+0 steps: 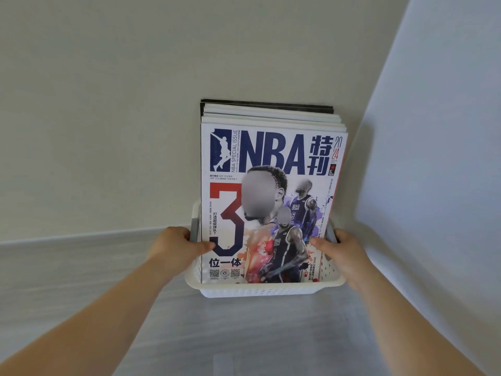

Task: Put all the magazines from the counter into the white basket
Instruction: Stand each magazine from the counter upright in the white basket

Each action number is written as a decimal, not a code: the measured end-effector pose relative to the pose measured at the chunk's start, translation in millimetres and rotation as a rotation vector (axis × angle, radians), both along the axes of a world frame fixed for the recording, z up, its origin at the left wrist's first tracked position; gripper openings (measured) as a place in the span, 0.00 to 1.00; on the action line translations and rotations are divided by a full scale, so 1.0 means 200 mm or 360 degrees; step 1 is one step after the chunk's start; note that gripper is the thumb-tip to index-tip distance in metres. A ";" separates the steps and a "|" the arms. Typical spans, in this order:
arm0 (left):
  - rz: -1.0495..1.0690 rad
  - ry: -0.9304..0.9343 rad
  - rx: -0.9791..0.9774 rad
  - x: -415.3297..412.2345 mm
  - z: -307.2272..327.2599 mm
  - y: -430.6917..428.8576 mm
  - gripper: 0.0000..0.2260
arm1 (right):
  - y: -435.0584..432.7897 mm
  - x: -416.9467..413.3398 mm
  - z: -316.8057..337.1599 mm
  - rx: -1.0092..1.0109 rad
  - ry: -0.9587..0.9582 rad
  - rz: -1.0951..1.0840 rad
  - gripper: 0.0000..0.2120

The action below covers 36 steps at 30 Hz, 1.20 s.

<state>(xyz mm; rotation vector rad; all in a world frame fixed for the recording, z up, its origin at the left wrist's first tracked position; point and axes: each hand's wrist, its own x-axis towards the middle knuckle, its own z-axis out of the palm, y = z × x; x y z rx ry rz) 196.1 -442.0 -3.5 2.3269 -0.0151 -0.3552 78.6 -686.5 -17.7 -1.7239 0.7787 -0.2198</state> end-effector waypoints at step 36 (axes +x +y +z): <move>-0.1471 0.0057 0.0032 -1.04 0.05 0.24 0.16 | 1.24 -1.81 0.09 0.0045 -0.0039 -0.1475 0.09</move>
